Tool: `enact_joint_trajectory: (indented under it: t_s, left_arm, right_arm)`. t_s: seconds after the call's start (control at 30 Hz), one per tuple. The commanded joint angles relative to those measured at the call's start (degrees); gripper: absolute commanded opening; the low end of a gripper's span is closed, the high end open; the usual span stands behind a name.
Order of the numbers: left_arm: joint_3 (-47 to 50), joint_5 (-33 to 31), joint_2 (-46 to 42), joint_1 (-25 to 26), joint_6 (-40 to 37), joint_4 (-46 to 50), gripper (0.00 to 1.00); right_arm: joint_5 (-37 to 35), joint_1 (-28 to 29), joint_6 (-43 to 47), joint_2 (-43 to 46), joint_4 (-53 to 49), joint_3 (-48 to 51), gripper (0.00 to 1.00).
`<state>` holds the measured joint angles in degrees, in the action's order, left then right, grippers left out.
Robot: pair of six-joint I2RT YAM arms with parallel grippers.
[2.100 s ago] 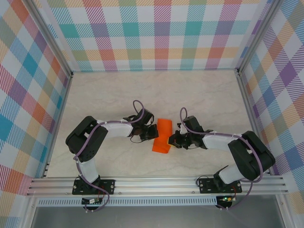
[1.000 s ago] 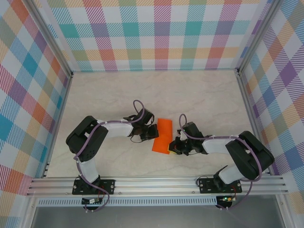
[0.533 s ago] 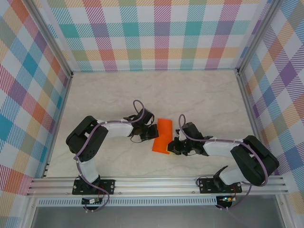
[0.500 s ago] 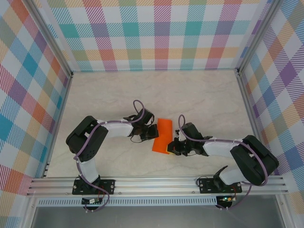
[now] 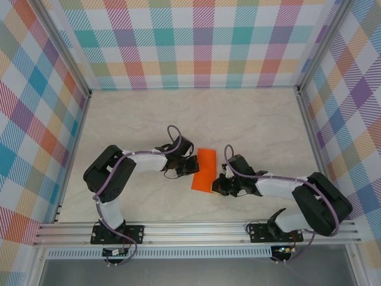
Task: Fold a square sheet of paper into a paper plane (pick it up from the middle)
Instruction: Fold the square sheet of paper in half at the center of the table.
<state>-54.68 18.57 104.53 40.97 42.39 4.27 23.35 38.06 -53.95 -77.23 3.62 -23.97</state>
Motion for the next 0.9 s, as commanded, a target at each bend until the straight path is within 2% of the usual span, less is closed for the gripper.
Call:
enact_joint_trajectory:
  t_s: [0.0, 0.1, 0.23, 0.37, 0.5, 0.57, 0.87]
  left_arm:
    - [1.98, -4.51, 4.9, 0.93, -1.05, 5.75, 0.0]
    - [2.08, -4.72, 5.09, 0.95, -1.17, 5.9, 0.0]
    - [1.95, -4.73, 5.64, 0.94, -1.1, 5.75, 0.0]
    - [1.7, -4.67, 5.77, 0.9, -1.32, 6.09, 0.0]
    - [1.99, -5.2, 5.77, 0.87, -1.62, 6.38, 0.0]
    - [2.01, -5.16, 5.99, 0.89, -1.65, 6.36, 0.0]
    - [2.3, -6.12, 5.69, 0.92, -1.91, 7.33, 0.0]
  right_arm:
    - [-1.54, -2.02, 1.85, 3.47, -2.91, -3.71, 0.0]
    - [0.34, -5.87, 2.98, 2.15, -0.88, -5.24, 0.0]
    - [5.96, -10.22, 2.96, -3.94, 6.59, -6.27, 0.0]
    - [6.84, -10.88, 4.54, -9.6, 6.52, -9.22, 0.0]
    - [0.98, -11.64, 7.25, -13.53, 0.94, -10.43, 0.0]
    - [1.3, -12.21, 6.98, -15.14, 1.63, -9.54, 0.0]
    - [4.27, -12.21, 5.91, -14.3, 2.86, -10.81, 0.0]
